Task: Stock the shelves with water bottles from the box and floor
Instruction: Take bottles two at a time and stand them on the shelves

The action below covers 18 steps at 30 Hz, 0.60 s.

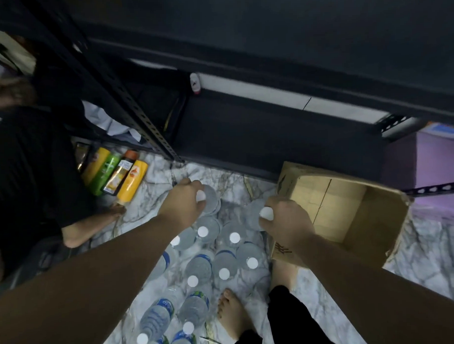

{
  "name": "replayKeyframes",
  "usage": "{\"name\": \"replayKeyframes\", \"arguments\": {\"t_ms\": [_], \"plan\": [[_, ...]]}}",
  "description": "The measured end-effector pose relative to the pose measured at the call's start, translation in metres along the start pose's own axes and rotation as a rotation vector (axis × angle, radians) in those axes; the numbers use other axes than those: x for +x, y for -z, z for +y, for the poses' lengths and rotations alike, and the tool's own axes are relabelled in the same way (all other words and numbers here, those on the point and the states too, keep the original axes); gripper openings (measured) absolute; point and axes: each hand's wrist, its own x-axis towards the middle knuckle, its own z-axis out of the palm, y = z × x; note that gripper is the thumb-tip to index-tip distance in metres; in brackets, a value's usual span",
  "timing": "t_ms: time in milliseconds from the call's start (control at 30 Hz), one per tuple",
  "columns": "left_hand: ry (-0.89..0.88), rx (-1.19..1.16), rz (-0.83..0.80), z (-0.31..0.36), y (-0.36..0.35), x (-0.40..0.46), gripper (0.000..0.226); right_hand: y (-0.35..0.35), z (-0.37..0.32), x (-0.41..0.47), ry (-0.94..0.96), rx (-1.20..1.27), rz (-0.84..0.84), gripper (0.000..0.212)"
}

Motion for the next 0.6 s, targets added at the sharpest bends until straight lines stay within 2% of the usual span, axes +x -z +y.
{"name": "replayKeyframes", "arguments": {"t_ms": [367, 600], "plan": [[-0.093, -0.147, 0.245, 0.099, 0.21, -0.113, 0.016, 0.204, -0.1, -0.11, 0.199, 0.11, 0.272, 0.016], [-0.176, -0.118, 0.357, 0.166, 0.341, -0.163, 0.012, 0.317, -0.152, -0.16, 0.34, 0.217, 0.434, 0.014]]}}
